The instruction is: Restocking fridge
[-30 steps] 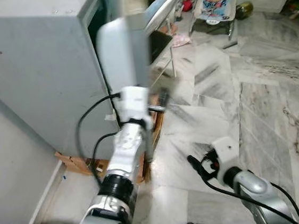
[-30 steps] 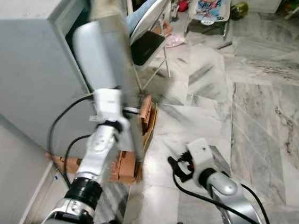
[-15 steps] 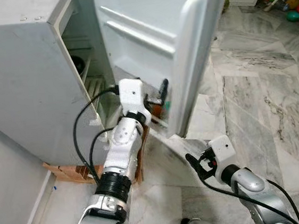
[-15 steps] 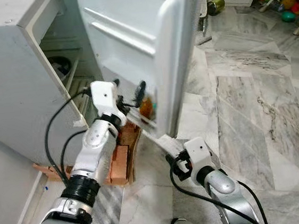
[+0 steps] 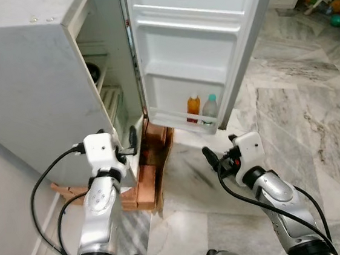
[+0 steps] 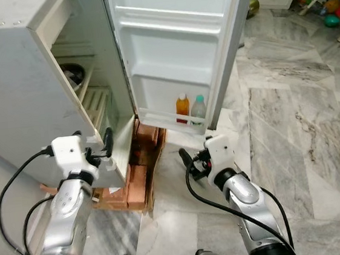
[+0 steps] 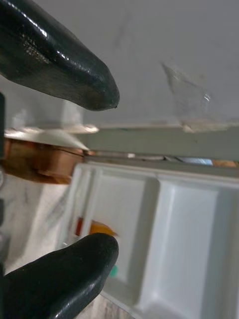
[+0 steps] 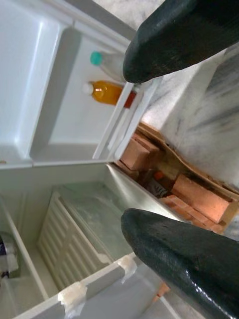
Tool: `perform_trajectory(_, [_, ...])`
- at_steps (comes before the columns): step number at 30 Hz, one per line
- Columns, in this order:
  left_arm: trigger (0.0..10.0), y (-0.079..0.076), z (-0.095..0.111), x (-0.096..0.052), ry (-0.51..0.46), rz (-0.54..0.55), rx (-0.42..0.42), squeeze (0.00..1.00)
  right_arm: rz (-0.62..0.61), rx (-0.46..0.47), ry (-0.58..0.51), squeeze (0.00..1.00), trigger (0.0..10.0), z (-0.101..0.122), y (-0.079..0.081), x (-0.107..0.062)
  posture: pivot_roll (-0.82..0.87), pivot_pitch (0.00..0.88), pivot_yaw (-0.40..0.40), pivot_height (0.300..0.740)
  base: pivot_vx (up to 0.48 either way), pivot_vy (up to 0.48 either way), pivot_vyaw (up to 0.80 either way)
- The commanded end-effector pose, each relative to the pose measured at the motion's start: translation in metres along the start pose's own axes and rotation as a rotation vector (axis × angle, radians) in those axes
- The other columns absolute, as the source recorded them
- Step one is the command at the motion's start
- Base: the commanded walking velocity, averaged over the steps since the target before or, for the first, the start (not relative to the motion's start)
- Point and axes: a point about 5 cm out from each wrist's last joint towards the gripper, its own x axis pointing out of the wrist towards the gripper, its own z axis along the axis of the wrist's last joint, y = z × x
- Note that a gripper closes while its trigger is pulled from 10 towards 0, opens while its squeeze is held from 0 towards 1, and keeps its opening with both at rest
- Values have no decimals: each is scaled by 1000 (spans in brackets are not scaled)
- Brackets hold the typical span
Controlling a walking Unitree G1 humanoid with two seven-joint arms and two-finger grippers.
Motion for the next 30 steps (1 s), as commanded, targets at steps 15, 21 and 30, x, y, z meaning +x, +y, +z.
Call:
perform_trajectory(15, [10000, 21, 15, -20, 4, 60, 129, 0, -4, -34, -46, 0, 10000, 12, -5, 9, 4, 130, -9, 740, 143, -415, -775])
perform_trajectory(21, [10000, 15, 8, -23, 25, 44, 131, 0, 2, -21, -93, 0, 10000, 18, 0, 12, -3, 116, -3, 740, 394, -150, -494])
perform_trajectory(30, [10000, 11, 5, -21, 45, 34, 128, 0, 9, -38, -121, 0, 10000, 20, 5, 13, -15, 101, 0, 740, 431, 0, 0])
